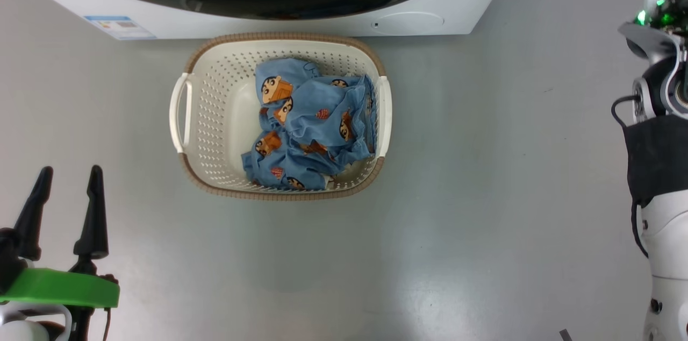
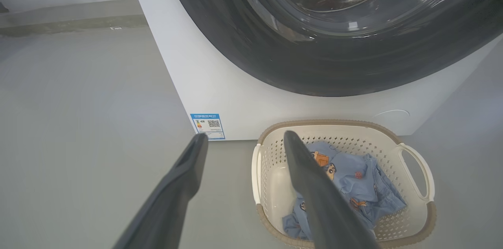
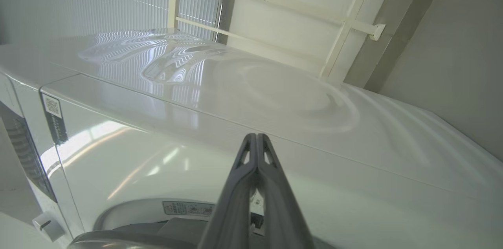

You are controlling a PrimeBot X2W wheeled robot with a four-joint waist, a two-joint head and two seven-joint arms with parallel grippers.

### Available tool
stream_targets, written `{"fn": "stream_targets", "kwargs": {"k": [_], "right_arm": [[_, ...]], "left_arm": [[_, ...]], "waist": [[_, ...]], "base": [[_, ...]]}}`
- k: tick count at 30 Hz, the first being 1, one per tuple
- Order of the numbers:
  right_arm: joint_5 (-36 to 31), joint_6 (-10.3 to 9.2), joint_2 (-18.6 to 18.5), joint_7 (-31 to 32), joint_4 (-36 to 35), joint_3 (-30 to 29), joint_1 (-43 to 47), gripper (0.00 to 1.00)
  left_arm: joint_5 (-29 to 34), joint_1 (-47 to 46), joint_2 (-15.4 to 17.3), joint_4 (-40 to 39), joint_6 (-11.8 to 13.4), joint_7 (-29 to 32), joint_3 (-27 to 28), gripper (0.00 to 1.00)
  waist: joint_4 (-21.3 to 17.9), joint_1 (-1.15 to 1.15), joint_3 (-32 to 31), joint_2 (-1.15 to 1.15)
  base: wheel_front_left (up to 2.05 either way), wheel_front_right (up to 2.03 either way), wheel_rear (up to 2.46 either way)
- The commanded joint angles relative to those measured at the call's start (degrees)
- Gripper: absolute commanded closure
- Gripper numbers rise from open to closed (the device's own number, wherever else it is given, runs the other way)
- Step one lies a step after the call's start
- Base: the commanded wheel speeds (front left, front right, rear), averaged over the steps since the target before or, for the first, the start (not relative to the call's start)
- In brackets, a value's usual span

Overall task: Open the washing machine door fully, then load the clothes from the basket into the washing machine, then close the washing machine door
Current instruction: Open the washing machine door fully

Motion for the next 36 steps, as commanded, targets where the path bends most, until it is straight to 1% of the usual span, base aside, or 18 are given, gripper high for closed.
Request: {"fn": "stream_targets", "kwargs": {"k": [1, 8, 18, 36], "right_arm": [[1.3, -0.06, 0.0, 1.2, -2.1, 1.7, -0.9, 1.0], [3.8, -0.06, -2.0, 6.6, -2.4, 5.2, -2.6, 1.0], [6.0, -0.06, -3.3, 13.4, -3.4, 8.7, -7.1, 1.0], [7.0, -0.06, -4.2, 19.7, -3.7, 10.9, -10.4, 1.0]], "left_arm": [[-0.2, -1.0, 2.3, -1.1, -0.1, -0.4, 1.9, 0.0], [-0.3, -1.3, 2.7, -0.9, -0.1, -0.4, 1.4, 0.0], [-0.7, -1.5, 3.0, -0.8, -0.1, -0.4, 0.9, 0.0], [-0.8, -1.8, 3.0, 0.0, -0.1, -0.4, 0.8, 0.0]], "waist": [[0.5, 0.0, 0.5, 0.0], [1.6, 0.0, 2.0, 0.0], [2.8, 0.0, 4.1, 0.0], [3.3, 0.0, 5.2, 0.0]], "base": [[0.0, 0.0, 0.0], [0.0, 0.0, 0.0], [0.0, 0.0, 0.0], [0.0, 0.0, 0.0]]}}
